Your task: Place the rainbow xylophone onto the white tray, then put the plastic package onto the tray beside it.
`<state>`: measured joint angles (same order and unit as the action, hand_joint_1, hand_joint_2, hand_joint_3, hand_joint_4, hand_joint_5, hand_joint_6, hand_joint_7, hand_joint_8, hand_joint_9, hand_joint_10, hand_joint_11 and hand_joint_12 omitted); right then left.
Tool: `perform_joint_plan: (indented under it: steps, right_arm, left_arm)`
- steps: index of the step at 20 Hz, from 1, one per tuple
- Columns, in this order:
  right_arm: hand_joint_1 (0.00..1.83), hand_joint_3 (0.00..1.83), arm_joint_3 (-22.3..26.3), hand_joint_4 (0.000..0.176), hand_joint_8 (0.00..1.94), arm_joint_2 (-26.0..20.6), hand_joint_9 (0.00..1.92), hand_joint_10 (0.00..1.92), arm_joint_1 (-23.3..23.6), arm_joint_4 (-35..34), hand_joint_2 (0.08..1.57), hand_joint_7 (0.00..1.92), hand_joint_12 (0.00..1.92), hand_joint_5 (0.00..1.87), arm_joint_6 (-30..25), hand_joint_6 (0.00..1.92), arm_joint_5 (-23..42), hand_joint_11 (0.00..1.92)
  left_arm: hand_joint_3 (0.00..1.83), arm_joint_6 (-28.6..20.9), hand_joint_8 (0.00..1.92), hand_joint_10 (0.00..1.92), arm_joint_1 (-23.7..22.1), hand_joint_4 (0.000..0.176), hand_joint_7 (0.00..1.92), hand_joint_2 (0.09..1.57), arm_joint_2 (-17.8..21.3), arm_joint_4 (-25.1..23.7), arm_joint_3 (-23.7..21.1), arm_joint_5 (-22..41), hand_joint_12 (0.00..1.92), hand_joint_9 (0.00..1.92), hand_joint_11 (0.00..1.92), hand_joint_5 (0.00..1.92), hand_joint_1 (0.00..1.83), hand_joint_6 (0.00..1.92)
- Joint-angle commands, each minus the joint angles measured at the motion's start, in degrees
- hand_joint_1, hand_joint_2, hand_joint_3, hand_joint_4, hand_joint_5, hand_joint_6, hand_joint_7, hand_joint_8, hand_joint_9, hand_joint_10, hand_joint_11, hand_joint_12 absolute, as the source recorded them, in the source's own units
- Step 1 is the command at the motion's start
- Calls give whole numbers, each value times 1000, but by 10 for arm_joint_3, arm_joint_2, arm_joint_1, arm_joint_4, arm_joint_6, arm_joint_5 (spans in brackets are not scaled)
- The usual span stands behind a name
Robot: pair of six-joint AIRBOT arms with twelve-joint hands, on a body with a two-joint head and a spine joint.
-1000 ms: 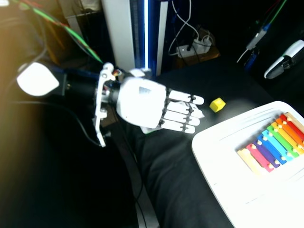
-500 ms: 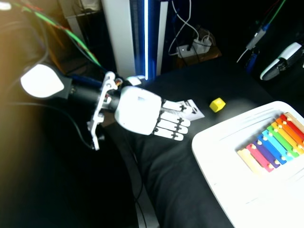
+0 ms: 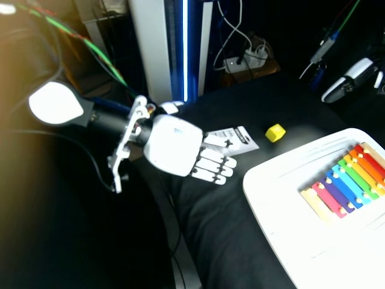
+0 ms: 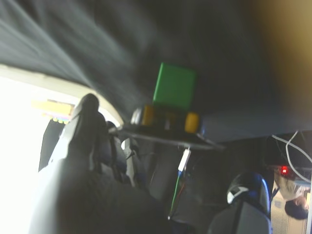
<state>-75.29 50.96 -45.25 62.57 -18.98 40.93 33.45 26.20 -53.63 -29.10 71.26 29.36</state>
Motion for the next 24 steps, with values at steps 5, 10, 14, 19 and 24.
perform_joint_plan:
  steps: [5,10,14,19,24]
  right_arm:
    - [685,0,-8,162,3,8,42,10,3,-28,608,8,127,0,-4,0,16,118]
    - [750,0,-18,133,6,17,45,6,3,-37,624,22,155,0,-4,0,12,150]
    - [769,2,-19,148,7,20,60,11,3,-21,631,33,149,0,-10,0,10,121]
    - [934,5,-19,153,6,22,86,9,3,15,708,99,217,41,-35,2,10,211]
    - [1341,4,-21,0,9,22,415,18,3,16,902,396,363,362,-35,6,10,364]
  left_arm:
    - [0,1,5,12,1,44,79,705,8,11,-6,52,176,159,103,2,861,1]
    - [0,1,0,1,6,22,89,695,11,11,-7,51,430,155,0,0,844,0]
    - [2,1,9,2,6,16,101,702,11,10,-8,49,457,160,0,0,868,0]
    - [1,1,3,5,8,2,134,704,11,10,-8,47,469,190,0,3,899,0]
    - [1,1,1,3,11,0,133,710,11,11,-8,46,464,208,0,0,906,0]
